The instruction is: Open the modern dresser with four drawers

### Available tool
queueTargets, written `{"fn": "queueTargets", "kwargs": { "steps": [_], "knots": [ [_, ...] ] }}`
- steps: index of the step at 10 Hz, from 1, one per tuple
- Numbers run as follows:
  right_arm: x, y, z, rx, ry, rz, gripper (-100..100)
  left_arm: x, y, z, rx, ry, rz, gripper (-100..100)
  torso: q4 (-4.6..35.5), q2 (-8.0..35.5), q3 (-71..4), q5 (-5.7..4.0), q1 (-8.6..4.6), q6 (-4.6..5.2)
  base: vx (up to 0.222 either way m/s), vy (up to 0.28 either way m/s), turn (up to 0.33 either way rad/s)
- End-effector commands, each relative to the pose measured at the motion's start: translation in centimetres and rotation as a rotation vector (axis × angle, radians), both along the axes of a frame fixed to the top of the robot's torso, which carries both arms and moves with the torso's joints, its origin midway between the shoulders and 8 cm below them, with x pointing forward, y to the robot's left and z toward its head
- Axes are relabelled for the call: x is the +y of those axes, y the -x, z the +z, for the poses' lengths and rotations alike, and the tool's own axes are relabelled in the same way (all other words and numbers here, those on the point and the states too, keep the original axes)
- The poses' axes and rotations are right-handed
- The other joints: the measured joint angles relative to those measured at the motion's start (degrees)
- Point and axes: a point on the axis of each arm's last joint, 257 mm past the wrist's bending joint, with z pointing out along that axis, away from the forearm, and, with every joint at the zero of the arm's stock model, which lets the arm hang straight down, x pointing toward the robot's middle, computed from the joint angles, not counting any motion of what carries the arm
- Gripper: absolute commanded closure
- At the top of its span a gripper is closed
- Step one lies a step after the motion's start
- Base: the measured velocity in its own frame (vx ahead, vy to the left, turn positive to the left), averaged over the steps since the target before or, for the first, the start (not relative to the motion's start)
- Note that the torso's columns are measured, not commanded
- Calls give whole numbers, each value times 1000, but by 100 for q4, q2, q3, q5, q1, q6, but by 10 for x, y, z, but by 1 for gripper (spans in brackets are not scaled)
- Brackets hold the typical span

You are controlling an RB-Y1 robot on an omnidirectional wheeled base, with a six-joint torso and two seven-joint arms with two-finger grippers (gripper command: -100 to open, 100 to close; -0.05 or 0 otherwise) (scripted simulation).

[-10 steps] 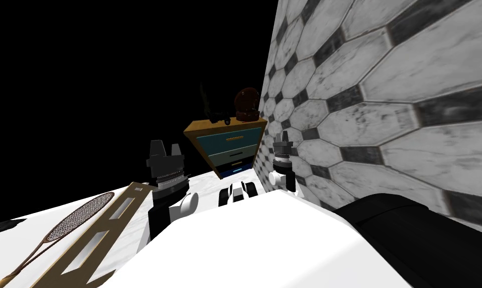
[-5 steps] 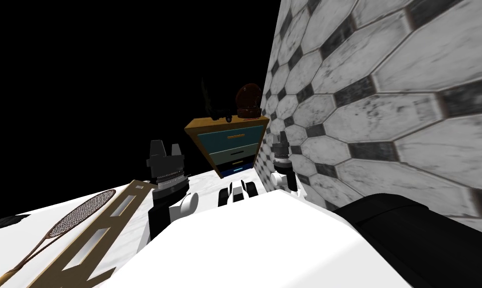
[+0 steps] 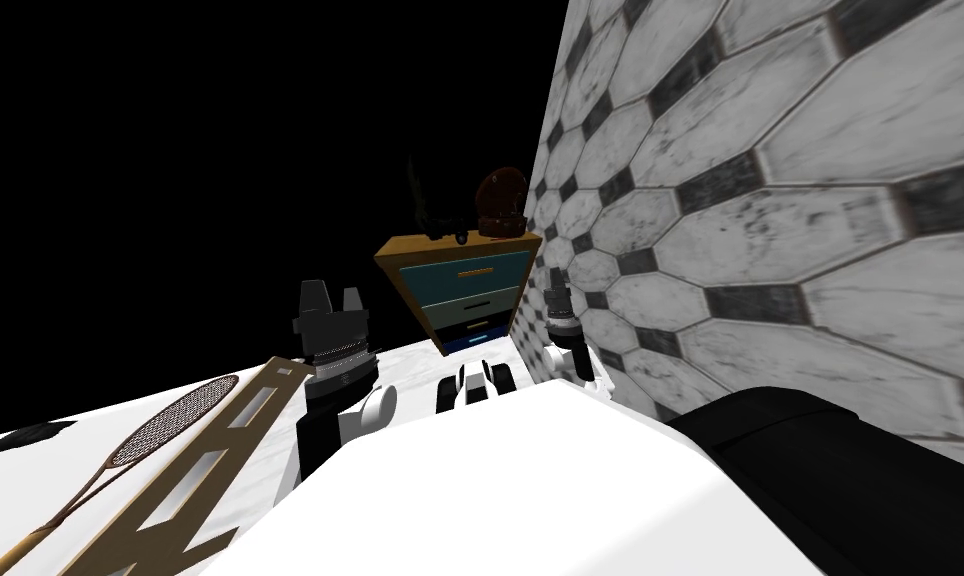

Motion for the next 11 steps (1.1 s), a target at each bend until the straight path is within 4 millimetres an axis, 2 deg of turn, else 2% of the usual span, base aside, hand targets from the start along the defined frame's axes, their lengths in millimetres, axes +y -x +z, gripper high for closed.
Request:
{"fn": "queueTargets", "kwargs": {
  "steps": [1, 3, 6, 8, 9, 11],
  "knots": [
    [1, -3, -10, 6, 105, -56, -100, 0, 0, 0, 0, 0, 0, 0, 0, 0, 0, 0, -2, 1, -1, 32, 38],
    [1, -3, -10, 4, 129, -80, -100, 0, 0, 0, 0, 0, 0, 0, 0, -1, -1, 0, -2, 1, 2, 20, 5],
    [2, -7, -26, 11, 263, -149, -100, 0, 0, 0, 0, 0, 0, 0, 0, -1, -1, 0, -1, 1, 2, 29, 30],
    [2, -7, -26, 7, 297, -182, -100, 0, 0, 0, 0, 0, 0, 0, 0, 1, 0, 1, 0, 1, 0, 26, 6],
    [2, -9, -35, 11, 355, -207, -100, 0, 0, 0, 0, 0, 0, 0, 0, 1, 0, -1, -7, 1, 5, 23, 32],
    [2, -9, -35, 7, 385, -236, -100, 0, 0, 0, 0, 0, 0, 0, 0, -1, -1, 0, -2, 1, 3, 21, 11]
  ]
}}
